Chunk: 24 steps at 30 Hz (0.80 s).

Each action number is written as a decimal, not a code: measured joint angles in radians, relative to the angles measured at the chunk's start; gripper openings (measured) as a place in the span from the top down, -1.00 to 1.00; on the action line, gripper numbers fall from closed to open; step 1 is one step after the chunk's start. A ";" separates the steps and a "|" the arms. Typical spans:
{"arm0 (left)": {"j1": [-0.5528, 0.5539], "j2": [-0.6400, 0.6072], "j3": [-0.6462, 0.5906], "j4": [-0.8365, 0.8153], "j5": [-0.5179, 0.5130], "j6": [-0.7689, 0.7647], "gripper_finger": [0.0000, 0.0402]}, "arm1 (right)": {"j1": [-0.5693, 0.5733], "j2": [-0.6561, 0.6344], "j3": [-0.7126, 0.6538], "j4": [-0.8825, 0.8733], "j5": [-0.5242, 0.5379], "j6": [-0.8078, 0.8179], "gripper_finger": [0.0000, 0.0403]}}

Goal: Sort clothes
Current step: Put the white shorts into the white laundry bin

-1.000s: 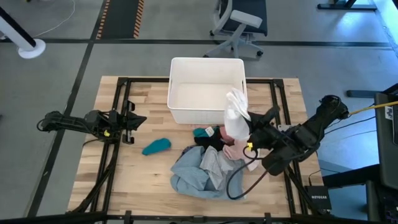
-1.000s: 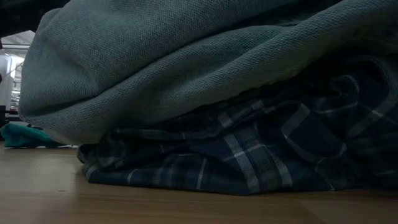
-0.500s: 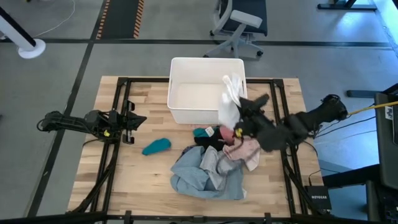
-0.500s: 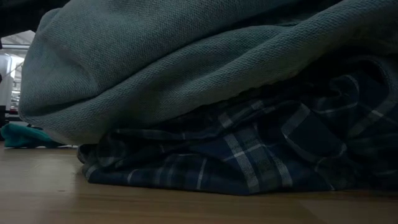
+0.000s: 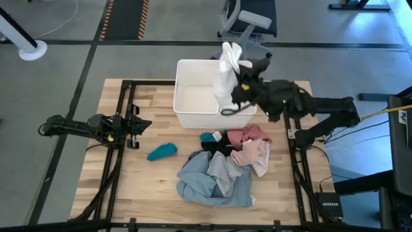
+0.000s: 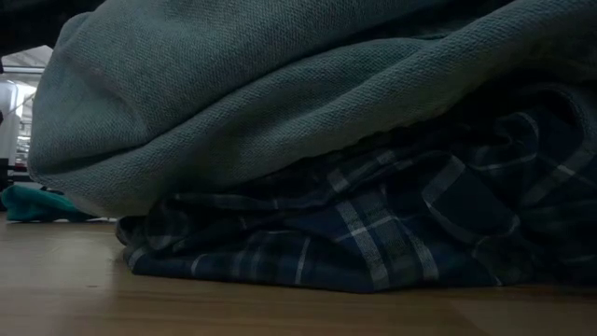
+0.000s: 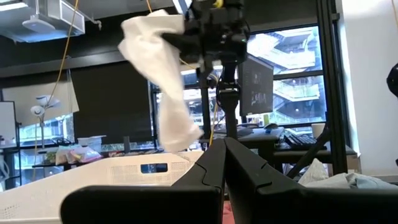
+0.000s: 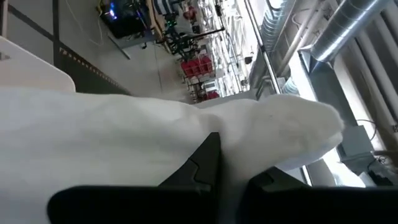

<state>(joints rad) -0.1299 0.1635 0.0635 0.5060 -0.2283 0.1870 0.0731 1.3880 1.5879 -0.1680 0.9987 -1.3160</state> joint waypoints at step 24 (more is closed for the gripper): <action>0.000 0.000 0.000 0.001 0.000 0.004 0.99 | -0.232 0.074 -0.075 -0.522 -0.462 0.578 0.84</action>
<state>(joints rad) -0.1299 0.1634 0.0635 0.5068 -0.2283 0.1905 -0.1585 1.4617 1.5126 -0.6900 0.5370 -0.7375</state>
